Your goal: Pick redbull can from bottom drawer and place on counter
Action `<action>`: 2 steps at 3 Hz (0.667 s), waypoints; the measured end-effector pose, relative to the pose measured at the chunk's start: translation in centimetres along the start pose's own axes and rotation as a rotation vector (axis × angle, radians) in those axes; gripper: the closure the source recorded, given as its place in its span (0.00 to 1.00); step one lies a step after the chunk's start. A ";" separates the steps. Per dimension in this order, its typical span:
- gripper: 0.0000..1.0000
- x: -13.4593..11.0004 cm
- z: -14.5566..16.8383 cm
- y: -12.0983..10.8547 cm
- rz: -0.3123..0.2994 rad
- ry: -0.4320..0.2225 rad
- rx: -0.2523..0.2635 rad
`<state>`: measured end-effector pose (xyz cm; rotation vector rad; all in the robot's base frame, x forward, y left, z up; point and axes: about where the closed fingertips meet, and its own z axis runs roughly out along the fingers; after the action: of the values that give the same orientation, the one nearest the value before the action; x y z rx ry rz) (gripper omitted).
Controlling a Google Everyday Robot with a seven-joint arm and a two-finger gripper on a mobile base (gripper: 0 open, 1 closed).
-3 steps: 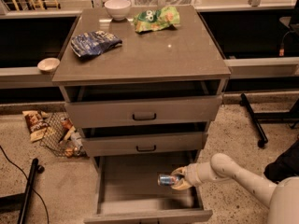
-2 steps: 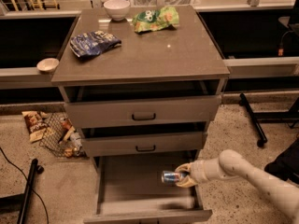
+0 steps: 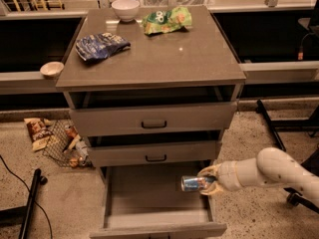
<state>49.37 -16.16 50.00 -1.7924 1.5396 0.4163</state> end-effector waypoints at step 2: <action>1.00 -3.8 -6.3 -1.2 -0.080 0.031 0.038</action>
Offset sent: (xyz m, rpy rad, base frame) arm -0.0097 -0.0137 0.0610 -0.0264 -0.0709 0.0187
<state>48.28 -17.87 57.19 -1.8320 1.4809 0.3200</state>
